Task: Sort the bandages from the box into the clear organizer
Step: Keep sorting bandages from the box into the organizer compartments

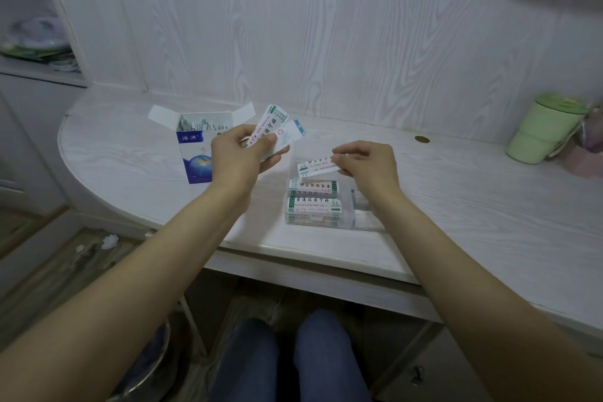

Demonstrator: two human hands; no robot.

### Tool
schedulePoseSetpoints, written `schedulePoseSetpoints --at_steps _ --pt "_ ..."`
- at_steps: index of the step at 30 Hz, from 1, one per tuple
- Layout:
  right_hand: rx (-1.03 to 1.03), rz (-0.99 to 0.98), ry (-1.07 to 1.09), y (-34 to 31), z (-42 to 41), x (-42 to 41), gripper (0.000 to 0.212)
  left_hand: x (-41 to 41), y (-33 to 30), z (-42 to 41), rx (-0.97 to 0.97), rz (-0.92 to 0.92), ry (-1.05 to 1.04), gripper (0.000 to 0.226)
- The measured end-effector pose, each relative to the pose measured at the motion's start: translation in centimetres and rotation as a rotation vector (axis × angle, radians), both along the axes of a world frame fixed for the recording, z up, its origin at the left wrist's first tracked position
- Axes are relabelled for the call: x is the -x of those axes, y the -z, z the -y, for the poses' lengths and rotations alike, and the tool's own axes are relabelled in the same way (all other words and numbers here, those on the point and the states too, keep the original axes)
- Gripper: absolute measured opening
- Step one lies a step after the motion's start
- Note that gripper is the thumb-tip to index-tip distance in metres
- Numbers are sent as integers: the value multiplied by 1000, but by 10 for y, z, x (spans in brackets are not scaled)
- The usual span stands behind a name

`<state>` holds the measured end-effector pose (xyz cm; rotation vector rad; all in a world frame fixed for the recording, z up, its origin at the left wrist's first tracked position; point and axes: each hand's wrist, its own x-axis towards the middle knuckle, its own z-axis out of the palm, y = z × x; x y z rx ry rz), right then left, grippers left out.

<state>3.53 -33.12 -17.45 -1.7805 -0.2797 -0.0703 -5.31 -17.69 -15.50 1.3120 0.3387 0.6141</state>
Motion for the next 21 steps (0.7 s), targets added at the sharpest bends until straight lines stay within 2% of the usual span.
schedulePoseSetpoints --at_steps 4,9,21 --pt "256 107 50 7 -4 1 4 -1 1 2 -8 -10 44 13" --pt "472 218 -35 11 -6 4 1 -2 2 5 -24 -24 56 8" --pt "746 253 -98 9 -11 3 5 2 -1 4 -49 -29 68 11"
